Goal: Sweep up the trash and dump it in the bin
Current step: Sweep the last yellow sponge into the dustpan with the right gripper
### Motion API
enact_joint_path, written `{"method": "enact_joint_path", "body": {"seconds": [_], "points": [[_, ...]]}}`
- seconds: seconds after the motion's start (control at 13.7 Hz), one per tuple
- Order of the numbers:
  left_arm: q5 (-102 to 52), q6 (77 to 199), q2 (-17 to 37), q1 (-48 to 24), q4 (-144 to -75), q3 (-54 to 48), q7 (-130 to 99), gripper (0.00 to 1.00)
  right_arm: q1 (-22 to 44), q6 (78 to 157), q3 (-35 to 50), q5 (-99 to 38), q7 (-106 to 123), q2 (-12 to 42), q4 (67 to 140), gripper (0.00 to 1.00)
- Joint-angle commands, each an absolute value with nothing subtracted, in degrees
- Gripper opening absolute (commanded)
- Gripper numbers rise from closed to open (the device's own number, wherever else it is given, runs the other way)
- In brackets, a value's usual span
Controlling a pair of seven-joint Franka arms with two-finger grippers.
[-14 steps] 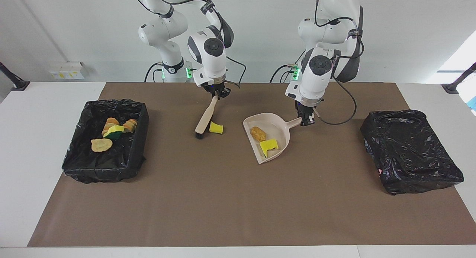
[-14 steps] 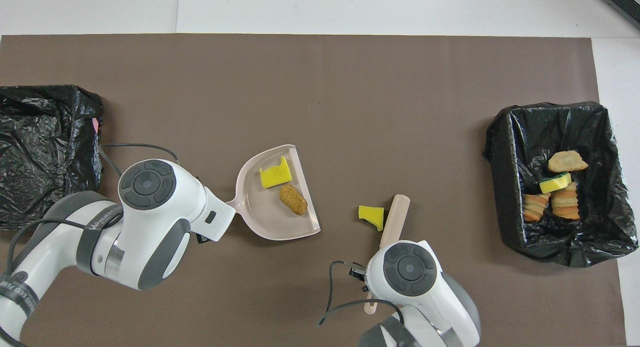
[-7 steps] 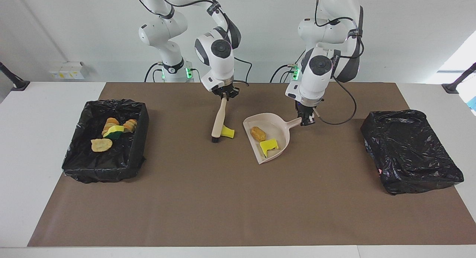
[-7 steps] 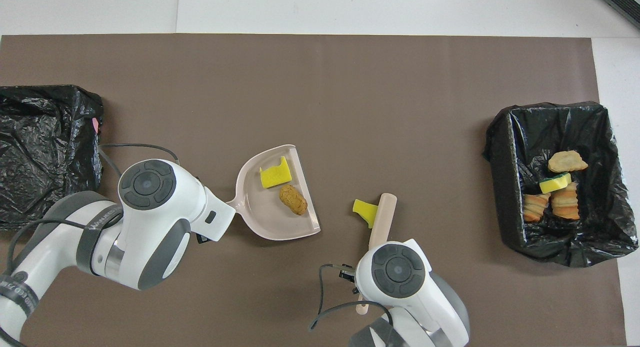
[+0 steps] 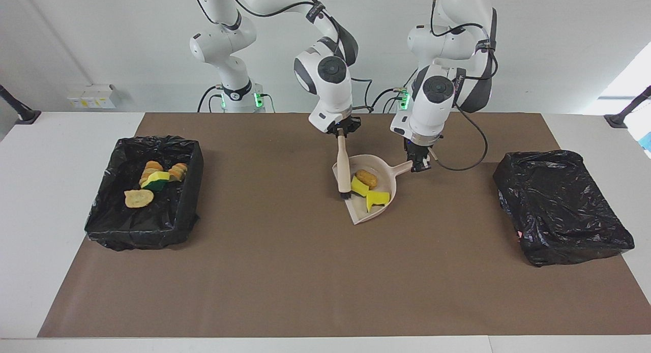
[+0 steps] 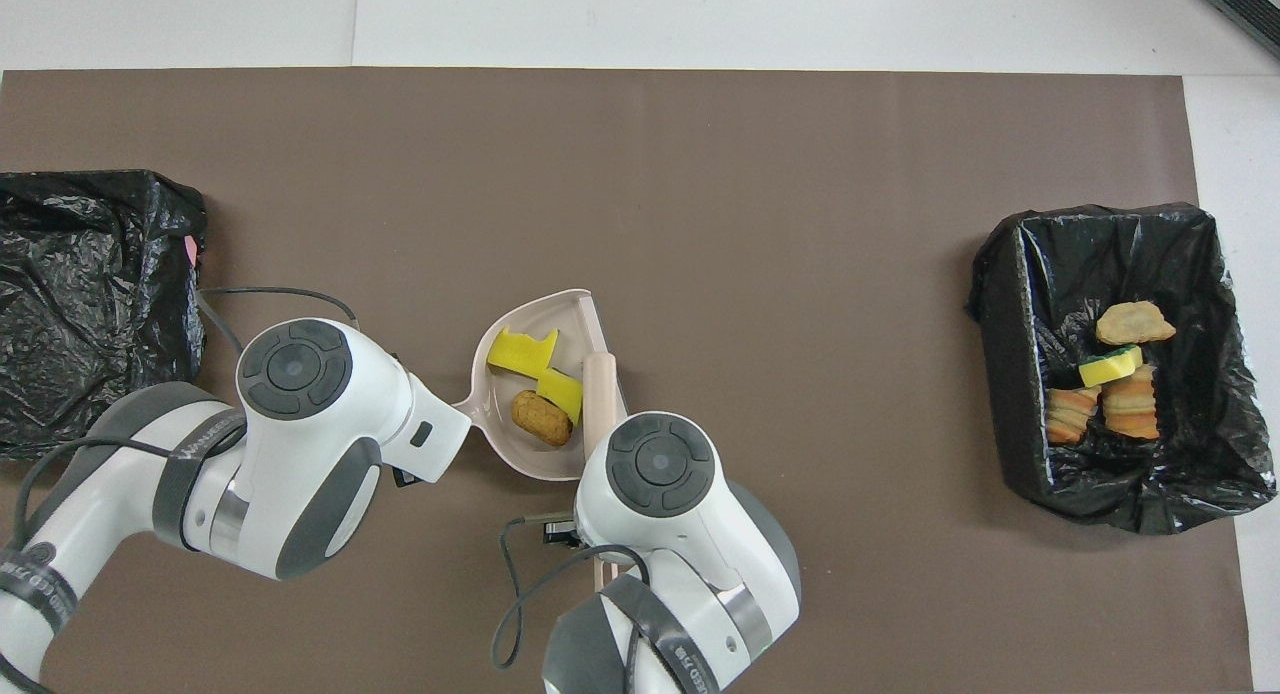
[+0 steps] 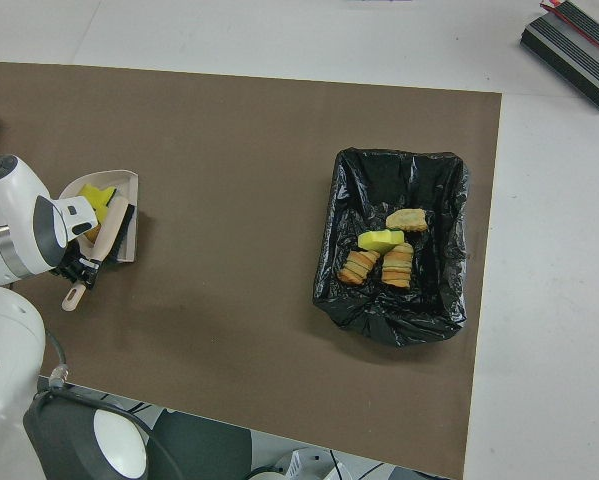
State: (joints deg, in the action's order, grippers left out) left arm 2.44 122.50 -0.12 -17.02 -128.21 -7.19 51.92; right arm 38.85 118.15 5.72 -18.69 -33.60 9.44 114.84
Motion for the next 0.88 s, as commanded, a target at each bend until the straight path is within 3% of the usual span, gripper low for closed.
{"method": "enact_joint_path", "body": {"seconds": [0.0,0.22,0.66,0.81], "points": [[2.2,123.5,-1.8,-17.1,-130.3,-7.1,51.9,0.00,38.5,119.1,6.7,-26.2,-27.6,10.7,112.8,0.00],[1.8,123.6,-1.7,-16.7,-130.3,-7.1,52.0,0.00,38.6,118.1,7.1,-26.4,-27.5,9.9,112.5,0.00],[-3.7,125.5,-1.3,-15.6,-130.1,-7.1,51.9,0.00,34.1,106.1,6.3,-22.5,-28.5,2.3,112.8,0.00],[-5.4,125.6,-1.1,-15.3,-130.1,-7.0,51.9,0.00,33.8,102.2,6.3,-15.7,-31.4,0.3,112.9,0.00]]}}
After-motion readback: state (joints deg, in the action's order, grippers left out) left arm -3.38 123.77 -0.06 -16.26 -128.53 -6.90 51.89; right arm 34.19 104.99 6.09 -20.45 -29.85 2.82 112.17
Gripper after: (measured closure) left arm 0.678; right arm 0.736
